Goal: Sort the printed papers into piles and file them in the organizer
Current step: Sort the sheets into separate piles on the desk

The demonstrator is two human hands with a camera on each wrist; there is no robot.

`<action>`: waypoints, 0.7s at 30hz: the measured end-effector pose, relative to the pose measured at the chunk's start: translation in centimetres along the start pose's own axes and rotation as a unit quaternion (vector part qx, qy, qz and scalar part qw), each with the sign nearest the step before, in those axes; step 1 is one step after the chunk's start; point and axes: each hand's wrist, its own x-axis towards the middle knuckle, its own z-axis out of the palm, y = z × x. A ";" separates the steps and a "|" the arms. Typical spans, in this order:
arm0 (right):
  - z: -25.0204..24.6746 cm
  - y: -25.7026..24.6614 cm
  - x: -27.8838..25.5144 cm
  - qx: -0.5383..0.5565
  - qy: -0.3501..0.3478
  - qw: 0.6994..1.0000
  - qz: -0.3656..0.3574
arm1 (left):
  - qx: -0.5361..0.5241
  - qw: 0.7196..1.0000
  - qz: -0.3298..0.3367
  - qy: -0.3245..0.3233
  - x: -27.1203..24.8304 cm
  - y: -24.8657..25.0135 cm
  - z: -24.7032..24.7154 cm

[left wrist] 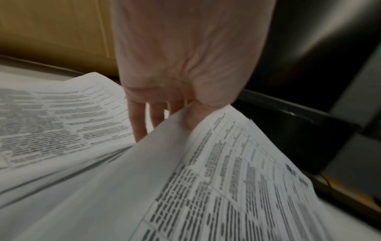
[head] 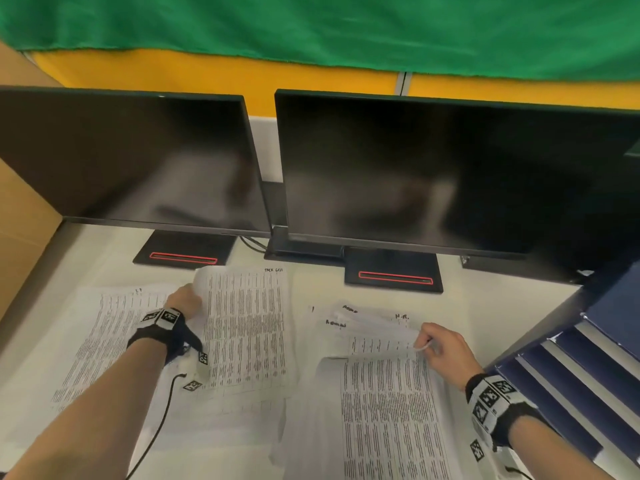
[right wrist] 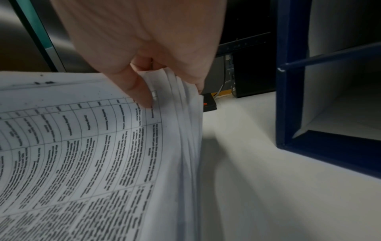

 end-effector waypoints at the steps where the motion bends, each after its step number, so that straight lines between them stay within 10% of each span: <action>1: 0.0 -0.2 0.2 0.004 -0.003 1.000 0.006 | 0.017 0.999 -0.012 0.026 -0.3 0.5 0.1; 5: 0.1 -0.9 0.8 0.004 -0.020 0.999 0.034 | 0.009 0.964 0.196 0.180 -4.0 5.2 1.9; 8: -0.1 -1.2 1.6 -0.001 -0.031 0.998 0.058 | -0.081 0.927 0.365 -0.027 -9.5 9.8 4.8; 11: -0.3 -1.2 2.4 -0.006 -0.053 0.995 0.084 | -0.120 0.887 0.356 -0.269 -13.0 12.2 7.7; 17: -0.6 -0.2 3.0 0.023 -0.075 0.989 0.127 | -0.046 0.909 0.345 -0.230 -10.5 11.6 10.3; 21: 0.0 0.5 2.3 0.062 0.002 0.987 0.145 | -0.188 0.904 0.272 -0.273 -9.8 10.8 10.9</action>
